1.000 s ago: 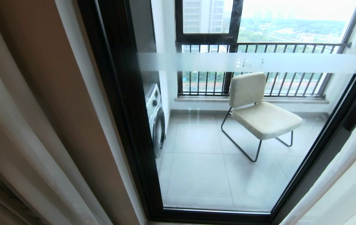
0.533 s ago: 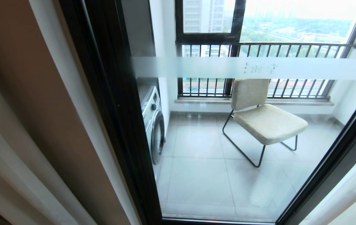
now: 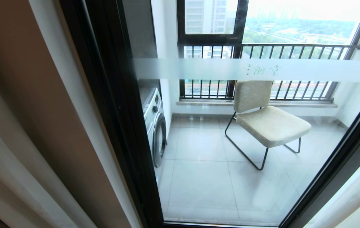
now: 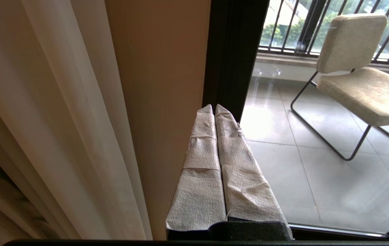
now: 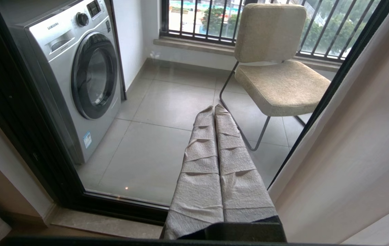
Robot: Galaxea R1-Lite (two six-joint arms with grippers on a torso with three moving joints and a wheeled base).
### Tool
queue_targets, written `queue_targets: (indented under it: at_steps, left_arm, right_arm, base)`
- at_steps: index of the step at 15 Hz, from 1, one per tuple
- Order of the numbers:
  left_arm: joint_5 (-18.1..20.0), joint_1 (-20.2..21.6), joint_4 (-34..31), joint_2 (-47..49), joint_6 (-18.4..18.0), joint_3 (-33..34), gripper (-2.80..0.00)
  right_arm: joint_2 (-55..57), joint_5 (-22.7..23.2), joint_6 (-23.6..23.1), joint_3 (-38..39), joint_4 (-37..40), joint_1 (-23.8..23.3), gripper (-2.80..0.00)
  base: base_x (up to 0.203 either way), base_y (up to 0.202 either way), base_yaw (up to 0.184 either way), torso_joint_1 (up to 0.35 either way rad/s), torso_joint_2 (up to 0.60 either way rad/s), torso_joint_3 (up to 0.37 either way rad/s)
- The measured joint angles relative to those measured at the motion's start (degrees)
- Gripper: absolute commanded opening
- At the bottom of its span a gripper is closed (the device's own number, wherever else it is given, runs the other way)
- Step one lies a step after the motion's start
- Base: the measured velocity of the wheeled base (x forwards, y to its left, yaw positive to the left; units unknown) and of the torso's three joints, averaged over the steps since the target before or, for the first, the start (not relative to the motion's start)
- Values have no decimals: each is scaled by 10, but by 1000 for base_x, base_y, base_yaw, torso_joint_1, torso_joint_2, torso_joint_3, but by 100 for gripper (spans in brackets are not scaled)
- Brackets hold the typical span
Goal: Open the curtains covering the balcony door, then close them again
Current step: Close the inner curtains on both sides
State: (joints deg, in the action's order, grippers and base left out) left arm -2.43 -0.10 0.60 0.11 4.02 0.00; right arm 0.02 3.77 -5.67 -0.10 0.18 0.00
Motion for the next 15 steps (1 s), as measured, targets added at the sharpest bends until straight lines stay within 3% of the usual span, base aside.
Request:
queue_targets:
  at_steps: [12,15]
  left_arm:
    - [0,0,0,0,-3,0,-280]
    - [-4,0,-7,0,-4,-39,-280]
  right_arm:
    - [0,0,0,0,0,0,-280]
    - [0,0,0,0,0,0,-280]
  base:
    - [0,0,0,0,0,0]
    - [0,0,0,0,0,0]
